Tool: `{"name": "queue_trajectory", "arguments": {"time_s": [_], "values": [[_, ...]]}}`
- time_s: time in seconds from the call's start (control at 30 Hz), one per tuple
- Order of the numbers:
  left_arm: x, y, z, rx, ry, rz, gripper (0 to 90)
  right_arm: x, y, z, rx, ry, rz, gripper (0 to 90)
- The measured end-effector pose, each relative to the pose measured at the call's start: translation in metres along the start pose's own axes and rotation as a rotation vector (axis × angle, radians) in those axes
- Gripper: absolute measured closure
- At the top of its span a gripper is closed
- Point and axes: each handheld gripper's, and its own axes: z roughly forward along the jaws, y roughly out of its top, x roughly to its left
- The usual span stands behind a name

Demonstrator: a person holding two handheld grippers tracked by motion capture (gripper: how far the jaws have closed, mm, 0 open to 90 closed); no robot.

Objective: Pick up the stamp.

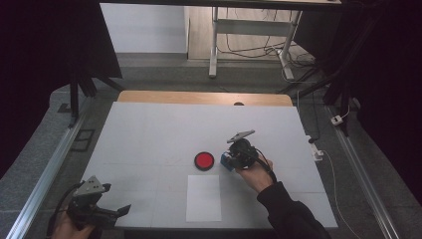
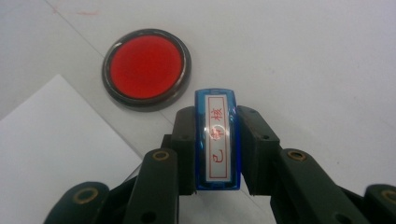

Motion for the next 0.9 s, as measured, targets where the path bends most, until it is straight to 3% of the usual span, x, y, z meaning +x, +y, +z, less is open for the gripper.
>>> {"name": "queue_trajectory", "arguments": {"time_s": [0.1,0.33,0.47,0.53,0.57,0.63,0.9], "values": [[0.001,0.0,-0.001,-0.003,0.002,-0.004,0.5,0.0,0.0,-0.004,-0.019,0.006,-0.026,70.9],[0.002,-0.001,-0.001,-0.014,-0.004,-0.016,0.5,-0.002,0.0,-0.01,-0.048,0.026,-0.025,70.9],[0.002,-0.001,-0.001,-0.017,-0.008,-0.019,0.4,-0.002,0.001,-0.017,-0.07,0.061,-0.027,70.9],[0.002,-0.001,-0.001,-0.017,-0.009,-0.021,0.4,0.0,0.002,-0.02,-0.077,0.069,-0.051,70.9],[0.002,-0.001,-0.001,-0.017,-0.011,-0.022,0.2,0.002,0.002,-0.023,-0.086,0.062,-0.086,70.9],[0.003,-0.001,-0.001,-0.018,-0.014,-0.025,0.0,0.003,0.002,-0.026,-0.1,0.074,-0.1,70.9],[0.004,-0.001,-0.002,-0.022,-0.019,-0.028,0.0,0.007,0.002,-0.037,-0.14,0.101,-0.096,70.9]]}}
